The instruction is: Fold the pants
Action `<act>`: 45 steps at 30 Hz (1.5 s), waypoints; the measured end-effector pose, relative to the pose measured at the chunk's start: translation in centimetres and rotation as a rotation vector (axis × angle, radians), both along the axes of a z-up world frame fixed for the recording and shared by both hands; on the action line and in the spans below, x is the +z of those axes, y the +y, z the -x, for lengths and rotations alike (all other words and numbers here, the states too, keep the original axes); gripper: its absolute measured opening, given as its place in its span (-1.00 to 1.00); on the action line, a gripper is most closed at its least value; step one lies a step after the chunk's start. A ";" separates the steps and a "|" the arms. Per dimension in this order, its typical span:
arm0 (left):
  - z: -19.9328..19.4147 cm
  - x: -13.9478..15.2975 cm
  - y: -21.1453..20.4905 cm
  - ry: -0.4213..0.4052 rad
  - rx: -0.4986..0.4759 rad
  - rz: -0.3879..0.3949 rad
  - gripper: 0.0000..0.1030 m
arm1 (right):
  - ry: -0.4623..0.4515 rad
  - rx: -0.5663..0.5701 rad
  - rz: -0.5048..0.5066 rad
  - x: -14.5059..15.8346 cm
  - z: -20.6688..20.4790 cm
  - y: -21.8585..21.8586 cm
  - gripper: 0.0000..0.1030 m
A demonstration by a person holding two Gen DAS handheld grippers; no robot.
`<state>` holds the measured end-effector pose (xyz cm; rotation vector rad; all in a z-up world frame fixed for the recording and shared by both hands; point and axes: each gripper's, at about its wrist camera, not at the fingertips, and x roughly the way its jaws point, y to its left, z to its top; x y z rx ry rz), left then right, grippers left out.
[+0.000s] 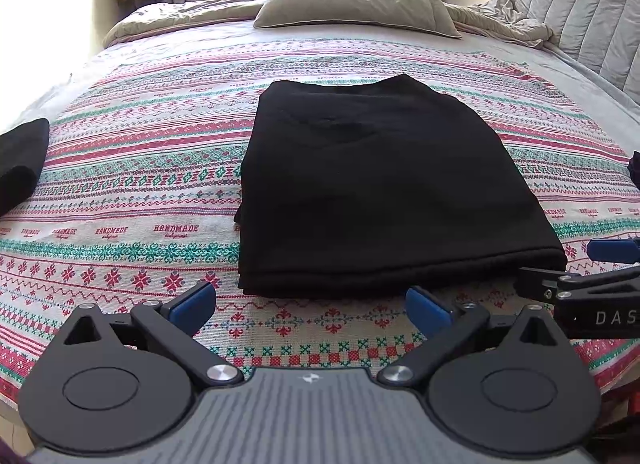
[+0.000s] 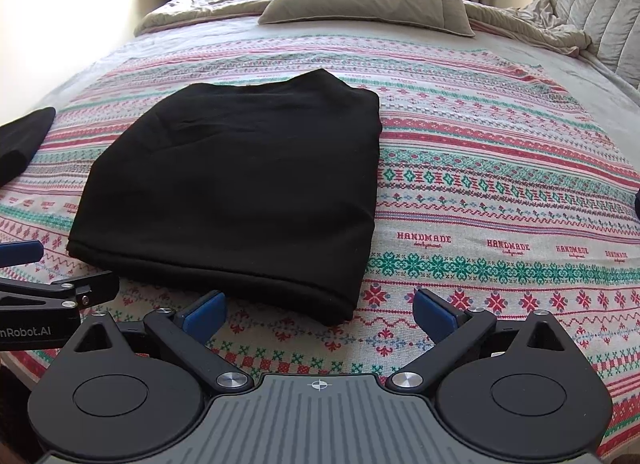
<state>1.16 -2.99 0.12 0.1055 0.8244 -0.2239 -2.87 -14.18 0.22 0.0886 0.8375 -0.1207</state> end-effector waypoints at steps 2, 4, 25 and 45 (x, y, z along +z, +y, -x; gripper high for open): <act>0.0 0.0 0.0 0.001 -0.002 -0.002 1.00 | 0.001 0.001 -0.001 0.0 0.0 0.0 0.95; 0.0 0.0 -0.1 0.001 -0.003 -0.002 1.00 | 0.003 0.003 -0.001 -0.1 0.0 0.1 0.95; 0.1 -0.1 0.0 0.010 -0.007 0.003 1.00 | 0.011 0.007 -0.006 -0.2 -0.1 0.3 0.95; 0.1 -0.1 0.0 0.025 -0.021 0.016 1.00 | 0.017 0.014 -0.006 -0.5 -0.2 0.3 0.95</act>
